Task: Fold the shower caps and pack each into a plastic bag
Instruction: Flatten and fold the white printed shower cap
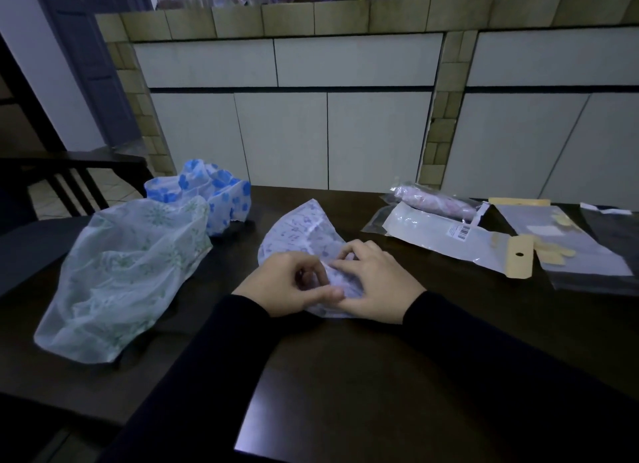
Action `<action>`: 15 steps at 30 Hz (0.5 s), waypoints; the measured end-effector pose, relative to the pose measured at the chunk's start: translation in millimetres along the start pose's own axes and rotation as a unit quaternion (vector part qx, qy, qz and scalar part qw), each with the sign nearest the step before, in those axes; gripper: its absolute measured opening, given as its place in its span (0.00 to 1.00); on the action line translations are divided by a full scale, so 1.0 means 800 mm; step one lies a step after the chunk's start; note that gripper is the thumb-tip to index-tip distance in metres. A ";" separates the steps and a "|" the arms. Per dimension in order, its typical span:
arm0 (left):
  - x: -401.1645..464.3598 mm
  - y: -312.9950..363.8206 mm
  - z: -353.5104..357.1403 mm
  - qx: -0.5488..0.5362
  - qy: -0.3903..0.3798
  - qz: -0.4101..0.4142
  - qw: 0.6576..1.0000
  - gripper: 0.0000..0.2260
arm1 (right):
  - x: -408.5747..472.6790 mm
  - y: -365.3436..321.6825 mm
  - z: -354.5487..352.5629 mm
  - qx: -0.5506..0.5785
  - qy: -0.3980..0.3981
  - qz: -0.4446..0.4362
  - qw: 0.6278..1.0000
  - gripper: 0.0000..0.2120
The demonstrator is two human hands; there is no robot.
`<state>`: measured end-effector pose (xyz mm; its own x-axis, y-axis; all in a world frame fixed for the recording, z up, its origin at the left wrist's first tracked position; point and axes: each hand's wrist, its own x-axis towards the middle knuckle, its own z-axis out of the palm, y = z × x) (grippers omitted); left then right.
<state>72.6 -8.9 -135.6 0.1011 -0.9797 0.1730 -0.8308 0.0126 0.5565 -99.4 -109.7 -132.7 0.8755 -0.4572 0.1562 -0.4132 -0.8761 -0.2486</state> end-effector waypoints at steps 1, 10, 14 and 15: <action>0.001 -0.006 -0.002 -0.002 0.004 -0.003 1.000 0.20 | -0.001 0.005 -0.004 0.019 -0.003 -0.012 1.000 0.30; 0.006 -0.008 -0.006 0.052 0.038 0.020 0.998 0.09 | -0.015 0.045 -0.020 0.098 0.021 -0.142 0.985 0.15; 0.012 -0.013 0.000 0.047 0.051 0.032 0.997 0.04 | -0.007 0.048 -0.016 0.112 0.006 -0.123 0.986 0.18; 0.014 -0.013 0.000 0.044 0.052 0.030 0.997 0.03 | -0.004 0.050 -0.013 0.111 0.018 -0.118 0.987 0.18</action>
<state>82.3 -19.6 -139.6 0.1014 -0.9516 0.2902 -0.8814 0.0493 0.4698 -121.1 -145.1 -132.8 0.9296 -0.2527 0.2684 -0.1299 -0.9059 -0.4030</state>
